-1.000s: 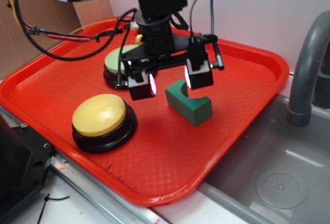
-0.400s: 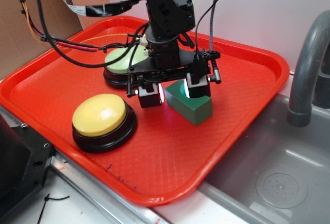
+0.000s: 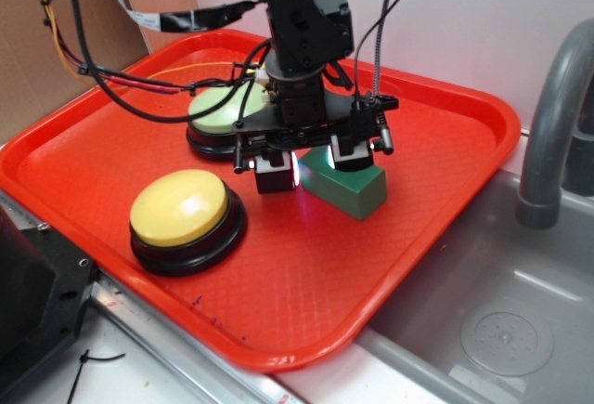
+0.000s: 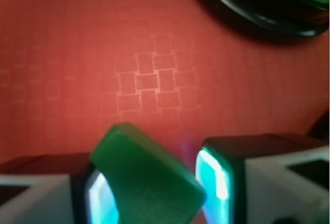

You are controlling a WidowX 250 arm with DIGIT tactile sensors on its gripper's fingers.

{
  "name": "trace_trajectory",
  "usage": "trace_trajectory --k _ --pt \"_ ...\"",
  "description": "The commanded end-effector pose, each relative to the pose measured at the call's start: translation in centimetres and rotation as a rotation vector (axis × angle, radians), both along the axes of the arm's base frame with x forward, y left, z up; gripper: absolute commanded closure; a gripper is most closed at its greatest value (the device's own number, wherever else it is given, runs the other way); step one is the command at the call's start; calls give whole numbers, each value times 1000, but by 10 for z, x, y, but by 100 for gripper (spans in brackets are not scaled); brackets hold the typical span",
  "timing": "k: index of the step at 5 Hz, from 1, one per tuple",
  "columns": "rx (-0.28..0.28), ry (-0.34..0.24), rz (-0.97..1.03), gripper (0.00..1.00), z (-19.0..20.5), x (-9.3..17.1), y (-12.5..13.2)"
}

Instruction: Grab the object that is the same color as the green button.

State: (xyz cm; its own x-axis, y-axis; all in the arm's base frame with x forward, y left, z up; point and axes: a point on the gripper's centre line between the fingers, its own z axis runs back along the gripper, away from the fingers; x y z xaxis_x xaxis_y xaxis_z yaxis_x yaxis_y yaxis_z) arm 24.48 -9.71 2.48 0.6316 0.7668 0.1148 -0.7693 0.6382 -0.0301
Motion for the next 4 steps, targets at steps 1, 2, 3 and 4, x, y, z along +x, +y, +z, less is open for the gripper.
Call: trace_trajectory --k 1,2,3,4 --pt "-81 -19 -256 100 67 8 26" --pt "-85 35 -439 100 98 10 39" --pt "-11 105 -645 100 131 6 37" --pt "25 79 -741 100 163 -5 43"
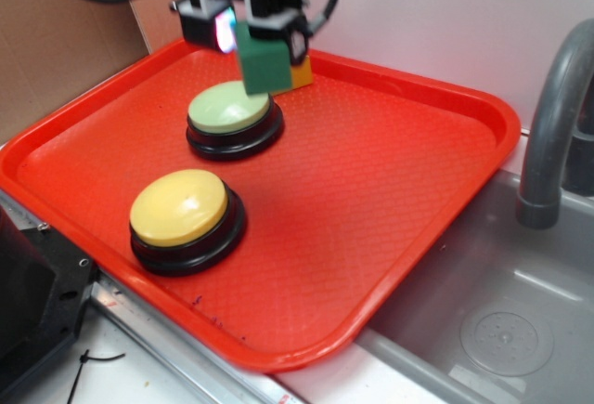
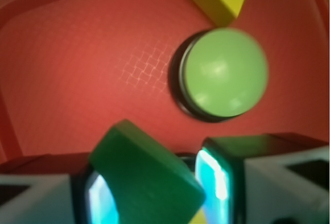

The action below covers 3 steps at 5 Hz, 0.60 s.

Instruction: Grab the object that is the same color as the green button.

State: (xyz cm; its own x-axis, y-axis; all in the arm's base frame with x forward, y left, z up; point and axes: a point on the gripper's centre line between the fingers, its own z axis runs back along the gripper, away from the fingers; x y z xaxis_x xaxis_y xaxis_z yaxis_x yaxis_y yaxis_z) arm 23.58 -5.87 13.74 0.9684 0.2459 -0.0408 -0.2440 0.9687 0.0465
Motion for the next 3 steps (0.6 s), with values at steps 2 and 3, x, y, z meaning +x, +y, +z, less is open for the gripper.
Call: trace_trajectory --k 2,3 --pt "-60 -182 -194 100 76 -8 17" --pt "-50 -121 -115 100 71 -9 34"
